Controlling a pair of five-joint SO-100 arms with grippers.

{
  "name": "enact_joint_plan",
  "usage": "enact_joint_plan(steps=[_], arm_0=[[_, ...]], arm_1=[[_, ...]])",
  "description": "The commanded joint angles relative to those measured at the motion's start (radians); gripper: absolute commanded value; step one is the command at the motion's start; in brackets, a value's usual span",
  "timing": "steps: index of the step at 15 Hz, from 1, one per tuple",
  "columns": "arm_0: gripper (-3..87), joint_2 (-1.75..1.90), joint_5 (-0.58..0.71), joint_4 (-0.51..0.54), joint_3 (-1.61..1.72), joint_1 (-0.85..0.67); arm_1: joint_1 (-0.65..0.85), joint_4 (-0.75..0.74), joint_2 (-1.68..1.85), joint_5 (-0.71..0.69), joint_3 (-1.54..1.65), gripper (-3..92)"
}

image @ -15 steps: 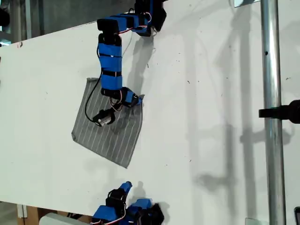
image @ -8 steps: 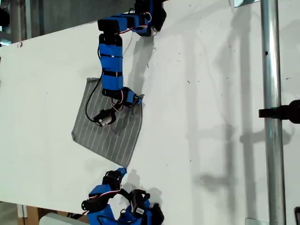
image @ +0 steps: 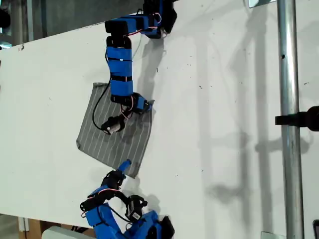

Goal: Grasp corners of a towel and fold twice.

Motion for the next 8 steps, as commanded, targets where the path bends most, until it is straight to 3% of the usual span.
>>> enact_joint_plan(steps=[1,7,8], arm_0=[[29.9,-0.086,0.005,-0.077,0.015,-0.040],[26.7,-0.374,-0.061,-0.222,0.048,-0.100],[24.6,-0.431,-0.077,-0.198,0.009,-0.110]], arm_1=[[-0.025,-0.002,0.080,0.011,-0.018,-0.2],[-0.021,0.005,0.155,0.011,0.020,-0.2],[-0.021,0.005,0.163,0.011,0.026,-0.2]])
